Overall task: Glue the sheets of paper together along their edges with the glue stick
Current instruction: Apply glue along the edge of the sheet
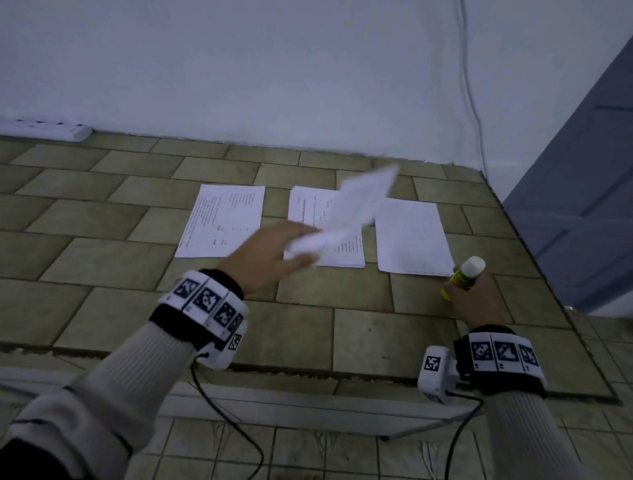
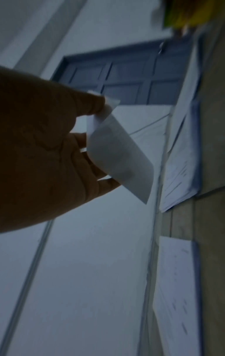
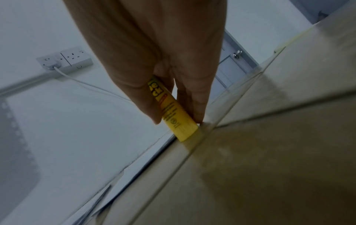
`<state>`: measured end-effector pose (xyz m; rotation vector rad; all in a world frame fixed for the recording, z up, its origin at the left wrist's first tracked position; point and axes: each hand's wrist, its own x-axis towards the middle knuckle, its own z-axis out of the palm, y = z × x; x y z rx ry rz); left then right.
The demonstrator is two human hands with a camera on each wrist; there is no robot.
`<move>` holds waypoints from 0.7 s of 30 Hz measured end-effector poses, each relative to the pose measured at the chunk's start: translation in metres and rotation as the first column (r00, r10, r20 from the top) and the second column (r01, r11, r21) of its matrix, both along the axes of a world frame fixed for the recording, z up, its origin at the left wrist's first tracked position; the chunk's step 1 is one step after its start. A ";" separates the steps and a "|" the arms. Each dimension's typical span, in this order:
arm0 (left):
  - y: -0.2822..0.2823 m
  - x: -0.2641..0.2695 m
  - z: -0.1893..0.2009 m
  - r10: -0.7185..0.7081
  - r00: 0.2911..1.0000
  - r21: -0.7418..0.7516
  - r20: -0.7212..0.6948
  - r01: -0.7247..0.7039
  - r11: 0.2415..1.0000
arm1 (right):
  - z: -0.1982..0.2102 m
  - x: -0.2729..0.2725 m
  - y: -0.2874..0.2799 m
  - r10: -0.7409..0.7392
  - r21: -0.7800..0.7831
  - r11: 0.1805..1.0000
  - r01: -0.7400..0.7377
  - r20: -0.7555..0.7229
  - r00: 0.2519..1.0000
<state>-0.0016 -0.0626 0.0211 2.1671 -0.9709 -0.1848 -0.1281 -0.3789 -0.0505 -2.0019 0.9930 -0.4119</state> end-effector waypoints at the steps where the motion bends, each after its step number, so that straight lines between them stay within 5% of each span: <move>1: -0.003 -0.008 -0.003 -0.074 0.997 0.078 -0.021 0.075 0.994 | 0.000 0.000 -0.001 0.011 0.002 1.000 -0.011 0.001 1.000; 5: -0.011 -0.033 -0.014 -0.339 0.941 0.416 -0.001 0.308 0.855 | 0.002 0.001 -0.002 0.047 -0.011 0.999 -0.047 -0.020 0.999; 8: -0.007 -0.040 -0.029 -0.428 0.904 0.522 0.009 0.361 0.773 | 0.006 0.002 0.000 0.078 -0.028 0.996 -0.079 -0.047 0.996; 13: 0.004 -0.042 -0.053 -0.435 0.900 0.585 0.034 0.335 0.738 | 0.016 0.006 -0.001 0.159 -0.067 0.983 -0.170 -0.144 0.977; 17: 0.010 -0.043 -0.053 -0.319 0.947 0.542 0.024 0.256 0.801 | 0.030 0.008 0.007 0.254 -0.088 0.959 -0.270 -0.161 0.954; 21: 0.009 -0.047 -0.056 -0.044 0.991 0.587 0.125 -0.038 0.809 | 0.041 0.011 0.031 0.392 -0.114 0.907 -0.406 -0.128 0.911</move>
